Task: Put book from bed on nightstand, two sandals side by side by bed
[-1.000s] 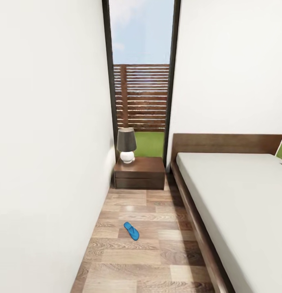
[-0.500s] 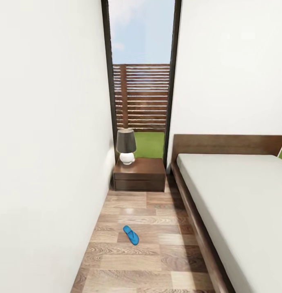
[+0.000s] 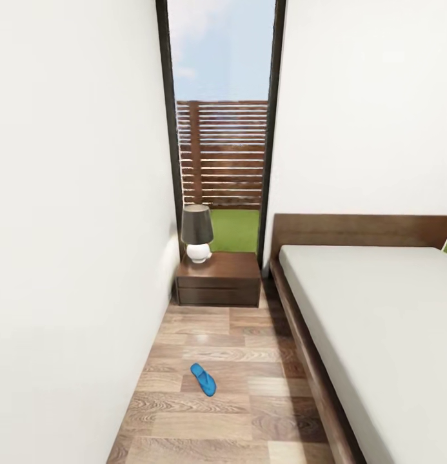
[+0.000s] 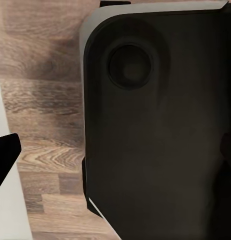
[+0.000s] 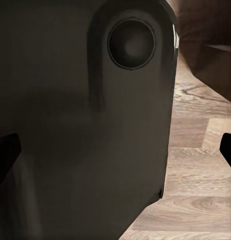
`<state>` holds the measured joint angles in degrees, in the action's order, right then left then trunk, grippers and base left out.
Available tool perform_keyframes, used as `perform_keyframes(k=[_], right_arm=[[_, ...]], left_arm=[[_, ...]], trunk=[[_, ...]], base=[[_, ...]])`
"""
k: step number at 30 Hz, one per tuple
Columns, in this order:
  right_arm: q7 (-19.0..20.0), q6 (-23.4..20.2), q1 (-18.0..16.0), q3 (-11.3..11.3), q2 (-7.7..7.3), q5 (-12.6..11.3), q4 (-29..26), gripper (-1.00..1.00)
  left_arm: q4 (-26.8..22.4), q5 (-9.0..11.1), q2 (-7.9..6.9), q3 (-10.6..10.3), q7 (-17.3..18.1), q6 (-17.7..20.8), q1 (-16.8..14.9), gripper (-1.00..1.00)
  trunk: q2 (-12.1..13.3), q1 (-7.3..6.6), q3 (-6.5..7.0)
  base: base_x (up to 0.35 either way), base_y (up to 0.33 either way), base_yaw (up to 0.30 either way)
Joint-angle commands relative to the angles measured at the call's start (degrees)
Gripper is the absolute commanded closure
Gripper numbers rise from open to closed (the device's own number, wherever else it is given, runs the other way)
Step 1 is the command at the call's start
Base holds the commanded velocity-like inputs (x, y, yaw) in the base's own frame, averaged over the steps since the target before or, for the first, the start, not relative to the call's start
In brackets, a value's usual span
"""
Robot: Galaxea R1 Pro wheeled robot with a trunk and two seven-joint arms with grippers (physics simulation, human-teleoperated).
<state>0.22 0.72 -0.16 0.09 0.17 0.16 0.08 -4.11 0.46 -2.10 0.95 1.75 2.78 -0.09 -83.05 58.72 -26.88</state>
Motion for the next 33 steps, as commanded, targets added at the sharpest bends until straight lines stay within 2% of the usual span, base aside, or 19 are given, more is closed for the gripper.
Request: perform_keyframes(k=[1, 33], right_arm=[[0.03, 0.08, -0.02, 0.0, 0.0, 0.01, 0.01, -1.0], [-0.05, 0.15, -0.02, 0.0, 0.0, 0.01, -0.01, -1.0]], left_arm=[[-0.11, 0.05, -0.01, 0.1, 0.18, 0.29, 0.0, -1.0], [-0.11, 0.07, -0.01, 0.1, 0.18, 0.29, 0.0, -1.0]], trunk=[[-0.02, 0.01, -0.05], [-0.02, 0.01, -0.05]], base=[[0.127, -0.094, 0.0], [0.132, -0.022, 0.0]])
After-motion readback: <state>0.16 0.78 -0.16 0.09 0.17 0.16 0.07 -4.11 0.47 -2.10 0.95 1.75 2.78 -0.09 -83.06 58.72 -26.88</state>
